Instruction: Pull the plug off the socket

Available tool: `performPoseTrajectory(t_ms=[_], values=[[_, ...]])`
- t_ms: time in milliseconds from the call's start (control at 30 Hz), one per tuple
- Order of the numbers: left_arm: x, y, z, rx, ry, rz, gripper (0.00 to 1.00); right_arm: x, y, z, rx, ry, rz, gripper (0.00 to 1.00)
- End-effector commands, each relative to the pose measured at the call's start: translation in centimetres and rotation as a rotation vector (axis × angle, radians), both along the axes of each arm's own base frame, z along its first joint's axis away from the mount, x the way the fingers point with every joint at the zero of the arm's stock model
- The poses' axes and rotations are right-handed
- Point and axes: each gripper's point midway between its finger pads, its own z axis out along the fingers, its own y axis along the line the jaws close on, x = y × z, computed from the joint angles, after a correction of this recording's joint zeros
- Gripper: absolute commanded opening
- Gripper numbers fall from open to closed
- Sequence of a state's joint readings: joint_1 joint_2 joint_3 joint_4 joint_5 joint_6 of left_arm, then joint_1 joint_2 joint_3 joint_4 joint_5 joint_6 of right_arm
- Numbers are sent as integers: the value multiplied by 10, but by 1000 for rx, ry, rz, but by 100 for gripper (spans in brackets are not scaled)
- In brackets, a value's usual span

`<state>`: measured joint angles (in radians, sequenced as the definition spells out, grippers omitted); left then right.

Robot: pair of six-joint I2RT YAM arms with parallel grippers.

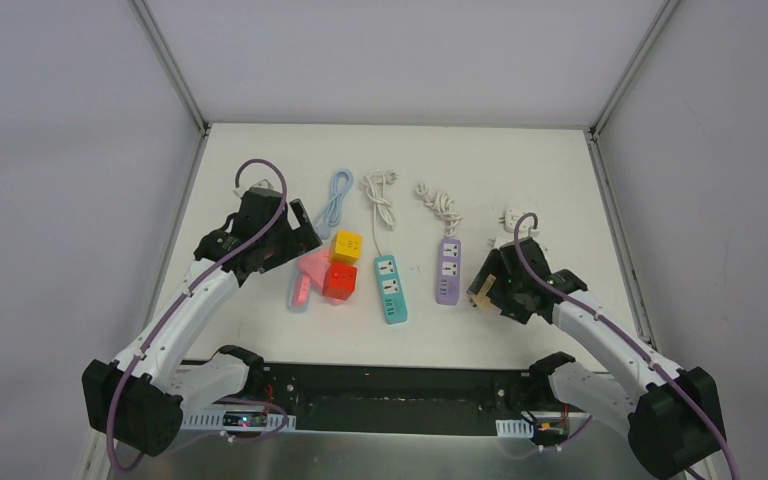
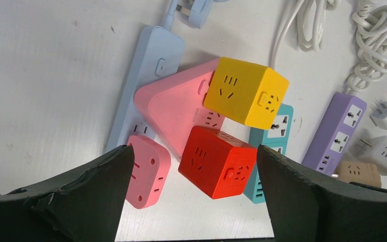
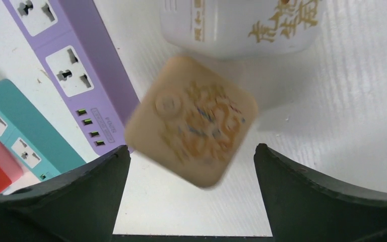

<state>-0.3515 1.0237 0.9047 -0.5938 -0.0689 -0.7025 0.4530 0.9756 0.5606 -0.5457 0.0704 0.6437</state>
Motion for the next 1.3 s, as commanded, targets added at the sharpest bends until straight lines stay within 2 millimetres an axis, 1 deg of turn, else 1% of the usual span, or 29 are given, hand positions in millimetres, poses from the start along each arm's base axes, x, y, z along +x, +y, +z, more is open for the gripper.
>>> performPoseTrajectory(t_ms=[0,67,167,233,267,300,367,400,467,533,567,600,633,667,767,800,867,900,933,1033,1100,1200,1233,1267], values=[[4,6,0,32,1,12,94,13,-12,20,-52,-71,-43,96],[5,7,0,37,1,13,94,17,-13,32,-44,-110,-45,96],[4,10,-2,47,4,22,93,23,-8,54,-13,-175,-19,96],[4,11,-2,50,4,27,93,28,0,71,24,-224,13,96],[3,11,-4,52,7,28,92,29,7,80,56,-249,44,96],[3,12,-5,53,9,31,92,31,17,89,101,-274,84,95],[1,12,-8,51,16,35,91,30,47,108,240,-309,199,94],[0,12,-10,48,20,34,90,26,66,118,334,-314,267,92],[-2,10,-15,37,30,28,89,25,92,132,470,-329,329,88],[-3,4,-19,15,34,5,87,28,114,136,515,-369,392,87],[-4,1,-22,6,43,-8,86,25,128,137,532,-380,437,87],[-5,-1,-25,-1,52,-18,85,19,144,140,548,-379,492,87],[-7,-3,-27,-8,61,-29,84,27,154,140,549,-364,398,85],[-8,-5,-30,-11,71,-39,82,28,166,137,532,-355,393,85],[-10,-5,-36,-5,91,-51,77,29,201,126,448,-328,411,85],[-11,-5,-38,-2,95,-54,75,29,211,111,399,-278,411,85],[-11,-4,-39,2,95,-58,73,20,236,102,373,-226,464,85],[-11,-4,-39,3,96,-57,72,30,241,96,321,-246,426,85],[-11,-3,-40,10,98,-52,72,32,251,93,297,-254,425,86],[-11,3,-45,38,112,-31,71,29,280,88,273,-250,463,86],[-11,6,-51,54,135,-18,70,28,293,83,249,-241,482,86],[-11,9,-59,73,161,-1,71,35,303,76,200,-236,474,86],[-10,10,-61,77,168,1,71,38,305,70,180,-226,471,86],[-10,10,-63,79,178,4,72,40,307,67,169,-223,469,86]])
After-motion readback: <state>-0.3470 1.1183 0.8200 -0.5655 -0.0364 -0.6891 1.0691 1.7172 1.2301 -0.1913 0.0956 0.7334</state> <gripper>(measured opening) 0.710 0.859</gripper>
